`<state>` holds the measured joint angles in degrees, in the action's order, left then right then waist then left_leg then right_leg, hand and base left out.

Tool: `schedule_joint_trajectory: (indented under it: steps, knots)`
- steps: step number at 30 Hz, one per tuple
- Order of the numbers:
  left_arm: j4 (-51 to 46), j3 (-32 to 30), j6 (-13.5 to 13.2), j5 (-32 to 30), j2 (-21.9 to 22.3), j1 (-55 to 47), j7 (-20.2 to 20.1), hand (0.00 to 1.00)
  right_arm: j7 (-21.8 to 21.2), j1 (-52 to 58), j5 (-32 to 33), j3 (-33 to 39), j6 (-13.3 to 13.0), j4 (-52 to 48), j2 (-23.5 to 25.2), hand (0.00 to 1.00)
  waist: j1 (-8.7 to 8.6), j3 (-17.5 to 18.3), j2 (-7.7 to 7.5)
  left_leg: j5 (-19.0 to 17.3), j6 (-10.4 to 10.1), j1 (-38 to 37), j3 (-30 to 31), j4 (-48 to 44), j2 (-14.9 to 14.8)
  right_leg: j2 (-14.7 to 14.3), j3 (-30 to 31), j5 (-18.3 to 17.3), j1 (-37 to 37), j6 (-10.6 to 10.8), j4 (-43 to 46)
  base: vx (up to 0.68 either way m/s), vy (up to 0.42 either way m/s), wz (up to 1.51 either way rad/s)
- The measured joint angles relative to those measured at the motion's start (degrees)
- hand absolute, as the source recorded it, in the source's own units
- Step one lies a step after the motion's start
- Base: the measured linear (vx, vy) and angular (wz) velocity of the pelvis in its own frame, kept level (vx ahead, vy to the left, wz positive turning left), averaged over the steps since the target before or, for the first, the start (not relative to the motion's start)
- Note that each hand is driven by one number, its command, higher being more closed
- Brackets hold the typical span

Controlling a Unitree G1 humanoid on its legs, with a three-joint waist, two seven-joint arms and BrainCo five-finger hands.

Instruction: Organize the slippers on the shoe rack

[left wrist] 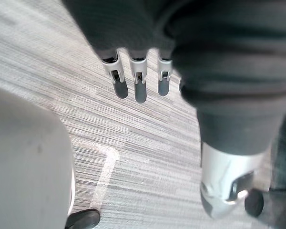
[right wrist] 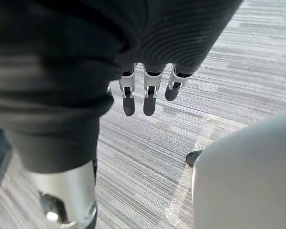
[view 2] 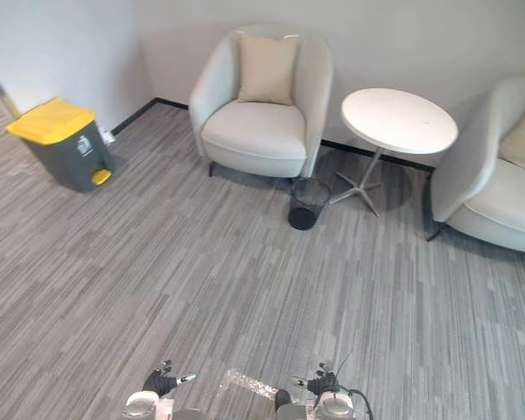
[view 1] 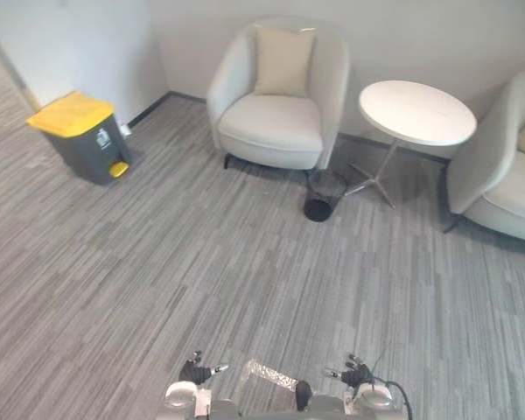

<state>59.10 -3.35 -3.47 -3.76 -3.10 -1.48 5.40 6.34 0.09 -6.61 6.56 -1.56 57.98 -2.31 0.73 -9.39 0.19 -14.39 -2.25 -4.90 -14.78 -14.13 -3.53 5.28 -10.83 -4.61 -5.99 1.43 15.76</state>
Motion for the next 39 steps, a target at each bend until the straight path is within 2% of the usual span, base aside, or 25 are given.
schedule_joint_trajectory:
  steps: [2, 3, 4, 5, 7, 11, 13, 16, 18, 20, 21, 23, 25, 26, 28, 30, 32, 39]
  knots:
    - [0.0, 0.0, 0.0, 0.0, -0.3, -0.1, 0.0, 0.0, -0.3, 0.4, -0.2, 0.1, 0.0, -0.3, 0.0, 0.0, 0.07, -0.2, -0.67, 0.0, 0.0, -1.8, -2.7, 1.1, -0.1, 5.0, -14.7, -4.1, 0.2, -2.2, 6.1, 0.02, -0.073, -0.55]
    - [0.1, 0.0, 0.0, 0.0, -0.4, -0.1, 0.0, 0.0, -0.4, 0.6, -0.1, 0.2, -0.1, -0.5, 0.1, 0.0, 0.04, -0.2, -0.88, 0.0, 0.0, -2.3, -3.4, 1.0, -0.1, 6.4, -17.1, -5.6, 0.2, -2.5, 7.8, 0.04, -0.124, -0.46]
    - [0.1, 0.0, 0.0, 0.0, -0.5, -0.1, 0.0, 0.0, -0.5, 0.6, -0.1, 0.2, -0.2, -0.5, 0.2, 0.0, -0.02, -0.4, -1.22, -0.1, -0.1, -2.8, -3.3, 1.0, 0.0, 6.4, -16.9, -6.6, 0.0, -2.4, 8.1, 0.03, -0.155, -0.31]
    - [0.3, 0.3, 0.0, -0.1, -0.7, 0.0, -0.1, 0.0, -0.6, 0.5, -0.1, 0.5, -0.3, -0.6, 0.0, 0.0, -0.35, -0.7, -1.24, -0.3, -0.3, -3.1, -1.3, 1.1, 0.3, 5.1, -16.0, -6.6, 0.2, -2.5, 7.5, 0.02, -0.176, -0.35]
    - [1.3, 0.8, 0.0, 0.0, 0.0, 0.0, -0.4, 0.0, -0.7, 0.1, -0.1, 0.7, -0.2, 0.4, -0.8, 0.0, 0.06, -0.4, 0.61, -0.4, -0.5, -3.1, 4.7, 3.3, -0.6, 1.7, -14.5, -5.6, 0.8, -3.2, 4.0, 0.0, -0.181, -0.5]
    - [1.3, 2.3, 0.0, -0.1, -0.6, 0.1, -0.6, 0.0, -0.7, -0.7, -0.1, 0.7, -0.1, 2.1, -0.6, 0.0, -0.04, 0.0, 0.8, 0.7, -2.2, -3.0, 5.9, 5.2, -2.9, -4.0, -12.7, -1.9, 2.3, -3.5, -4.8, -0.01, -0.115, -0.43]
    - [1.5, 2.3, 0.0, -0.1, -0.7, 0.3, -0.6, 0.0, -0.7, -0.6, 0.0, 1.5, -0.2, 2.1, -0.4, 0.0, -0.27, 0.0, -0.03, 0.7, -2.4, -2.9, 5.7, 5.2, -3.7, -5.1, -12.5, -1.2, 2.8, -3.8, -6.6, 0.04, -0.06, -0.14]
    - [2.5, 3.1, 0.0, -0.1, -0.8, 0.9, -0.6, 0.0, -0.7, -0.2, 0.0, 1.8, -0.4, 2.1, -0.5, 0.0, -0.4, 0.1, 0.32, -1.1, -3.5, -1.3, 5.7, 1.4, -5.2, -6.1, -12.5, -1.1, 3.5, -4.0, -7.6, 0.05, -0.009, 0.03]
    - [2.3, 3.3, 0.0, 0.6, -0.9, 1.3, -0.6, 0.0, -0.7, 0.0, 0.4, 1.9, -0.5, 2.2, -0.6, 0.0, -0.16, -0.1, 0.52, -1.6, -3.8, 1.4, 5.9, -5.4, -5.5, -6.1, -12.4, -1.0, 4.2, -4.1, -8.7, 0.06, 0.02, 0.01]
    - [2.2, 3.3, 0.0, 1.3, -0.6, 1.4, -0.4, 0.0, -0.6, 0.1, 0.7, 2.0, -0.6, 2.1, -1.2, 0.0, -0.16, -0.4, 1.5, -1.4, -3.6, 3.7, 5.9, -11.6, -5.5, -6.1, -11.5, 0.2, 6.2, -4.7, -10.7, 0.07, 0.039, -0.18]
    - [2.3, 3.5, 0.0, 1.3, -0.5, 1.1, -0.3, 0.0, -0.6, 0.1, 1.1, 2.3, -0.6, 2.2, -1.2, 0.0, -0.07, -0.3, 1.58, -2.0, -2.6, 3.9, 6.3, -11.8, -4.9, -5.9, -10.3, 0.7, 6.4, -5.0, -11.4, 0.09, 0.078, -0.35]
    - [2.2, 4.5, 0.0, 1.3, -0.4, 1.0, -0.3, 0.0, -0.6, 0.0, 2.2, 3.0, -0.6, 2.8, -1.3, 0.0, -0.2, 0.1, 2.16, -2.9, -2.1, 3.8, 8.1, -5.6, -2.7, -4.9, -8.9, 1.6, 6.3, -4.8, -12.3, 0.07, 0.099, -0.37]
    - [2.2, 4.5, 0.0, 1.3, -0.4, 1.0, -0.3, 0.0, -0.5, -0.2, 2.3, 4.0, -0.6, 3.1, -1.2, 0.0, -0.06, 0.0, 2.03, -1.2, -1.6, 3.9, 10.8, 2.1, -1.0, -4.1, -7.3, 2.4, 6.4, -3.7, -13.1, 0.04, 0.075, -0.42]
    - [2.2, 4.4, 0.0, 1.6, -0.3, 0.9, -0.2, 0.0, -0.4, -0.1, 2.2, 4.0, -0.6, 3.5, -1.3, 0.0, -0.04, 0.2, 2.29, 4.1, -2.0, 3.8, 10.8, 4.3, -1.0, -4.3, -6.3, 3.0, 7.0, -2.8, -13.8, 0.07, 0.098, -0.51]
    - [2.4, 4.5, 0.0, 1.6, -0.5, 0.7, -0.1, 0.0, -0.1, 0.0, 2.2, 4.0, -0.6, 3.7, -1.3, 0.0, -0.06, 1.1, 1.97, 4.0, -1.5, 2.5, 9.7, 5.1, -0.3, -4.2, -4.7, 4.3, 8.5, -1.6, -16.3, 0.12, 0.164, -0.37]
    - [2.5, 4.4, 0.0, 1.6, -1.0, 0.8, -0.2, 0.0, 0.0, 0.1, 2.2, 4.3, -0.6, 4.1, -0.2, 0.0, -0.15, 1.6, 0.39, 3.8, -1.1, 1.7, 9.0, 5.7, 0.6, -3.8, -4.1, 5.6, 9.4, -0.9, -18.9, 0.11, 0.139, -0.15]
    - [2.5, 4.4, 0.0, 1.6, -1.3, 0.7, -0.2, 0.0, 0.1, 0.3, 2.1, 4.6, -0.3, 4.4, 0.0, 0.0, -0.09, 1.6, -0.19, 3.9, -1.1, 0.5, 9.2, 6.0, 1.6, -3.3, -4.1, 6.0, 11.1, -0.4, -20.5, 0.14, 0.117, 0.0]
    - [3.2, 3.7, 0.0, 1.6, -1.1, 0.6, -0.2, 0.0, 0.0, 0.2, 2.3, 5.6, -0.1, 5.0, -0.4, 0.0, 0.0, 1.9, 0.46, 3.9, -1.1, -0.6, 9.6, 6.1, 2.7, -2.7, -3.6, 5.7, 12.2, 0.1, -20.9, 0.07, 0.047, -0.04]
